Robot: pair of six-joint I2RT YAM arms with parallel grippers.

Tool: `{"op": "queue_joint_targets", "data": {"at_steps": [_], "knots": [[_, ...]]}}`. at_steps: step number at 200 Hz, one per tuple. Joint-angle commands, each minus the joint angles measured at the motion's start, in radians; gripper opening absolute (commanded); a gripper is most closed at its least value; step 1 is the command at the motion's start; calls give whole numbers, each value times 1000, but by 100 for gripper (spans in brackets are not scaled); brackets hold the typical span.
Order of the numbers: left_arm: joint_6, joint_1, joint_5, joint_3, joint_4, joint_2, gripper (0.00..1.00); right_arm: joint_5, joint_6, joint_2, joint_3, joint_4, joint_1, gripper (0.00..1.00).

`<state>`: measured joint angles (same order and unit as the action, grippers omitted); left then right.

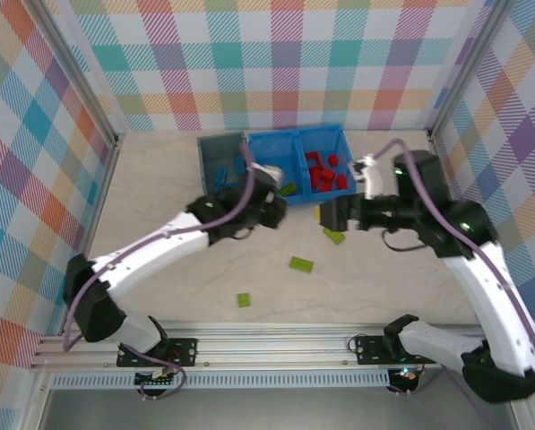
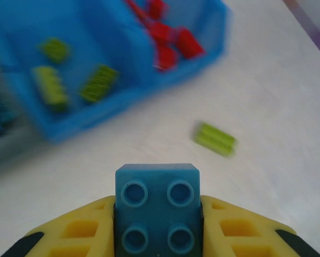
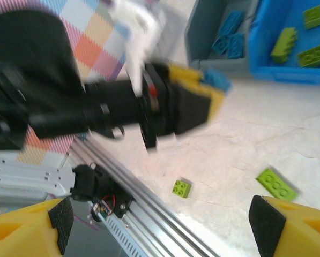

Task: Sort the legos into containers by color

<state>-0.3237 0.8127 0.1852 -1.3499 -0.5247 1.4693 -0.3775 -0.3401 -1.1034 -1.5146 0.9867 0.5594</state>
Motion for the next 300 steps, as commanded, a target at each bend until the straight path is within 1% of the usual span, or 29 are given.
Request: {"op": "queue_joint_targets", "data": {"at_steps": [1, 15, 29, 43, 57, 76, 86, 102, 110, 131, 170, 202, 228, 241, 252, 266, 282, 300], "knots": [[-47, -146, -60, 7, -115, 16, 28, 85, 30, -87, 14, -145, 127, 86], [-30, -227, -81, -54, -131, 75, 28, 116, 14, -113, 66, -260, 187, 86], [-34, -295, -94, -139, -153, 170, 27, 200, 19, -135, 126, -377, 246, 86], [-39, -339, -71, -236, -182, 281, 27, 292, 23, -154, 202, -525, 293, 86], [-63, -384, -60, -315, -187, 377, 27, 358, 28, -183, 257, -654, 324, 86], [-97, -428, -90, -418, -182, 501, 27, 397, 21, -249, 286, -751, 338, 86], [-101, -442, -95, -487, -195, 561, 27, 416, 18, -272, 282, -768, 345, 86], [-99, -453, -45, -593, -241, 651, 26, 427, -2, -291, 278, -772, 349, 86], [-102, -463, -38, -633, -254, 687, 26, 428, -14, -290, 281, -771, 349, 86], [-109, -488, -44, -717, -269, 766, 26, 429, -34, -274, 300, -768, 351, 86], [-78, -517, -57, -856, -310, 887, 28, 440, -61, -242, 325, -730, 352, 86], [-60, -535, -84, -904, -324, 938, 34, 452, -71, -209, 351, -721, 352, 86], [-38, -538, -137, -917, -310, 962, 47, 474, -70, -190, 369, -698, 352, 87], [-35, -538, -150, -913, -313, 955, 54, 515, -72, -182, 376, -665, 350, 87], [-34, -537, -143, -902, -319, 934, 58, 560, -77, -169, 392, -634, 348, 87], [-34, -537, -139, -862, -304, 886, 59, 630, -91, -148, 418, -588, 342, 87], [-38, -537, -132, -817, -286, 815, 59, 691, -115, -125, 446, -517, 311, 87], [-43, -532, -118, -770, -270, 727, 59, 672, -136, -109, 471, -442, 226, 87]]}}
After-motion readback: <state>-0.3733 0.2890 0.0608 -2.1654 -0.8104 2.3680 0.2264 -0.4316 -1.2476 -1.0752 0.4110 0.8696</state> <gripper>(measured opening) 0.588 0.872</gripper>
